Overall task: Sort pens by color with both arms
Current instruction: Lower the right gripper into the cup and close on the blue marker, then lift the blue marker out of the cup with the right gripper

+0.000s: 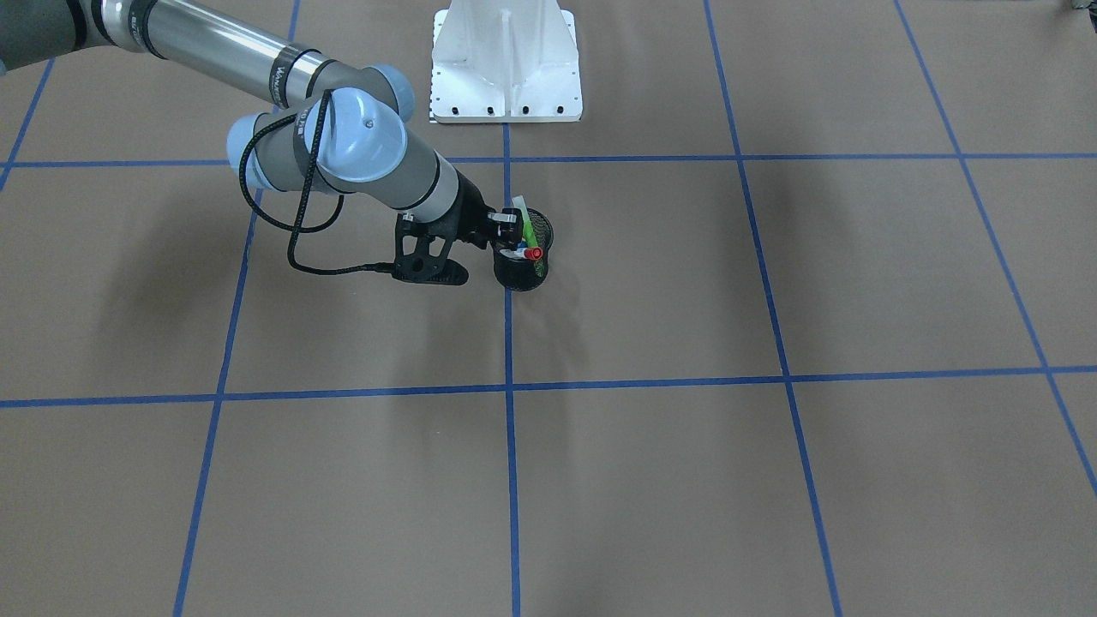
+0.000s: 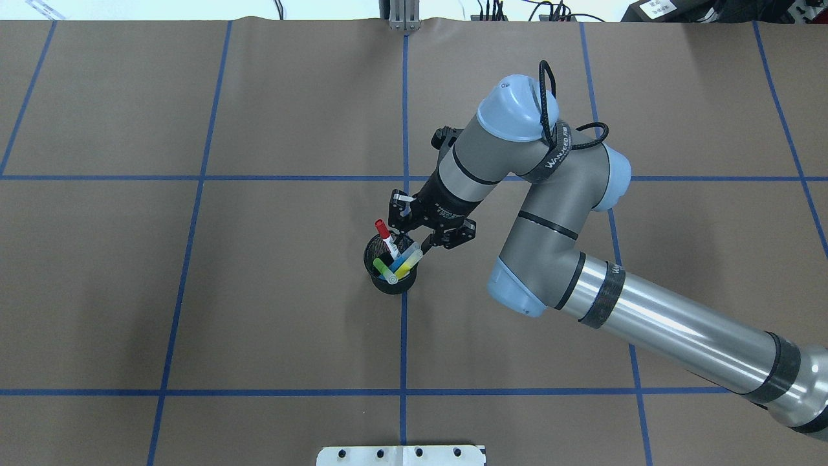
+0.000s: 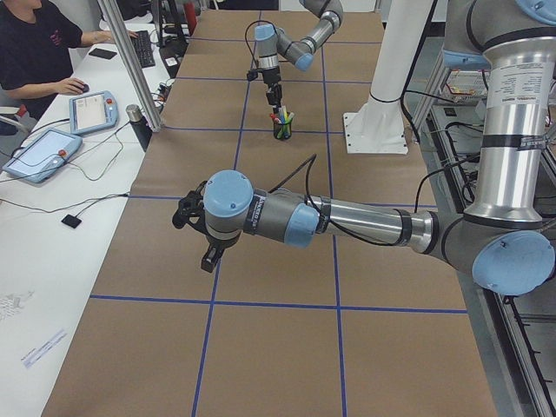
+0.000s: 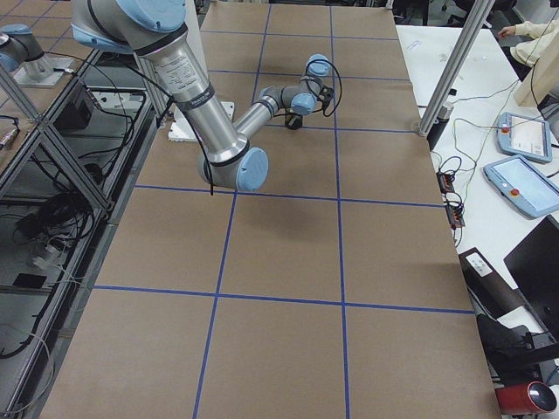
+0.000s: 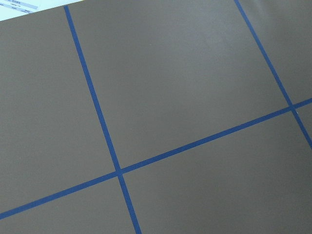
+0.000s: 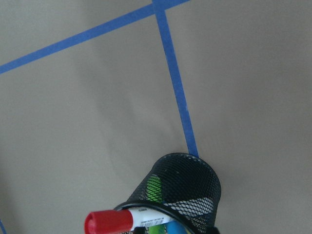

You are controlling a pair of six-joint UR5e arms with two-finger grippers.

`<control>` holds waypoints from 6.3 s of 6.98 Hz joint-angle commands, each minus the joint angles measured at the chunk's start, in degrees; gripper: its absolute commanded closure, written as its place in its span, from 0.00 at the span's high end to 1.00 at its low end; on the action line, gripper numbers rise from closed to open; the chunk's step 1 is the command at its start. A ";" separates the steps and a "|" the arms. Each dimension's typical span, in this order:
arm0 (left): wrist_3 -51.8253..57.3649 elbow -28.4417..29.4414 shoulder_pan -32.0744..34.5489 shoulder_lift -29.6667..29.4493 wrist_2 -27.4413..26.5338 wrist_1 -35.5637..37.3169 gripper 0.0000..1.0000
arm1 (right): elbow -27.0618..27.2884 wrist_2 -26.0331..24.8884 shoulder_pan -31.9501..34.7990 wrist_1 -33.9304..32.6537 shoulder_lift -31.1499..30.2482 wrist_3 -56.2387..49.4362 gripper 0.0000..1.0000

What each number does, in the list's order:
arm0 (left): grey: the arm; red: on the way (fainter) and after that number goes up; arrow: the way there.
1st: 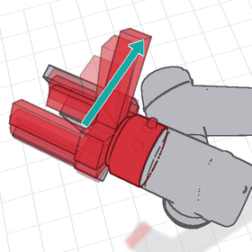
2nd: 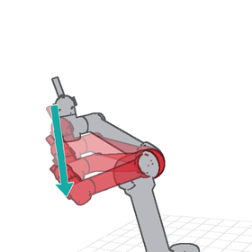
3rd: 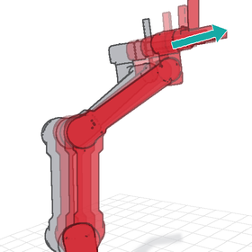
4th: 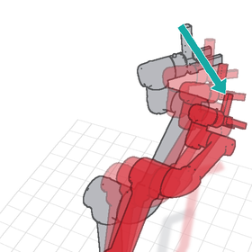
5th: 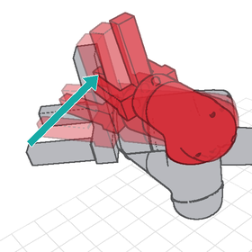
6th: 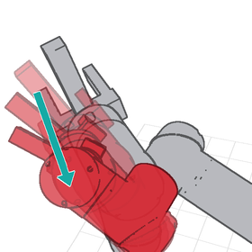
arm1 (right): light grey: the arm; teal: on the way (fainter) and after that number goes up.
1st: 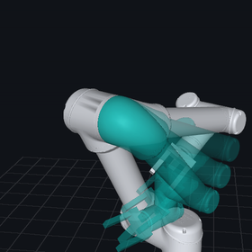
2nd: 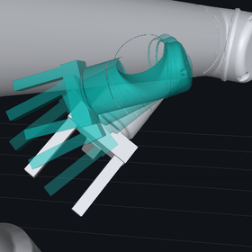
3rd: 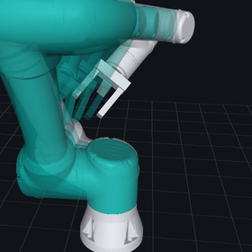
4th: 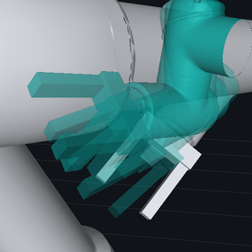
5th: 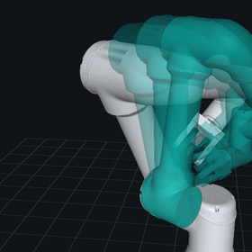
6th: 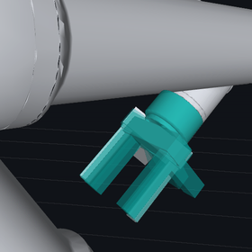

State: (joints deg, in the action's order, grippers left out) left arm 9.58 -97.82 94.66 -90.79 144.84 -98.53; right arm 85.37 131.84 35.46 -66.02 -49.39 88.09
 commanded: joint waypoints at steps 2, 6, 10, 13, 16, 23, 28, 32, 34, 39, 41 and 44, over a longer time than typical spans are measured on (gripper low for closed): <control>0.00 0.00 0.00 0.00 0.00 0.00 0.99 | 0.76 0.00 -0.21 0.01 -0.44 0.16 0.52; 0.00 0.00 0.00 0.00 0.00 0.00 0.99 | 0.85 0.00 -0.30 -0.08 -0.18 1.12 0.46; 0.00 0.00 0.00 0.00 0.00 0.00 0.99 | 0.85 -0.09 -0.30 0.01 -0.09 1.12 0.45; 0.00 0.00 0.00 0.00 0.00 0.00 0.99 | 0.76 -0.17 -0.30 0.01 -0.09 1.12 0.41; 0.00 -0.09 0.09 0.17 0.09 0.00 0.99 | 0.85 -0.09 -0.30 0.01 -0.01 1.21 0.37; 0.00 -0.09 0.00 0.17 0.00 0.00 0.99 | 0.76 -0.18 -0.30 -0.08 -0.09 1.12 0.26; 0.00 -0.09 0.00 0.26 0.00 0.00 0.99 | 2.16 0.18 0.05 -0.08 -0.18 1.47 0.25; -0.09 -0.26 0.00 0.35 0.09 0.00 0.99 | 4.62 3.94 2.42 -0.25 -1.40 1.56 0.24; -0.17 -0.26 0.00 0.26 0.09 0.00 0.99 | 7.17 5.96 4.35 -0.43 -3.95 1.39 0.24; -8.30 -0.26 -1.66 -4.02 2.36 0.00 0.99 | 12.02 15.81 15.40 -1.22 -6.69 1.56 0.24; -18.58 -0.35 -6.04 -8.51 2.81 -0.09 0.99 | 11.84 12.68 20.33 -2.44 -6.69 1.56 0.24; -40.70 -5.95 -15.26 -13.08 2.29 -0.70 0.98 | 11.32 -6.70 19.66 -3.68 -5.29 0.42 0.24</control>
State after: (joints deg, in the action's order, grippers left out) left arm -21.96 -101.08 83.39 -102.26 147.54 -98.99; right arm 97.04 132.85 55.93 -69.18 -55.56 88.95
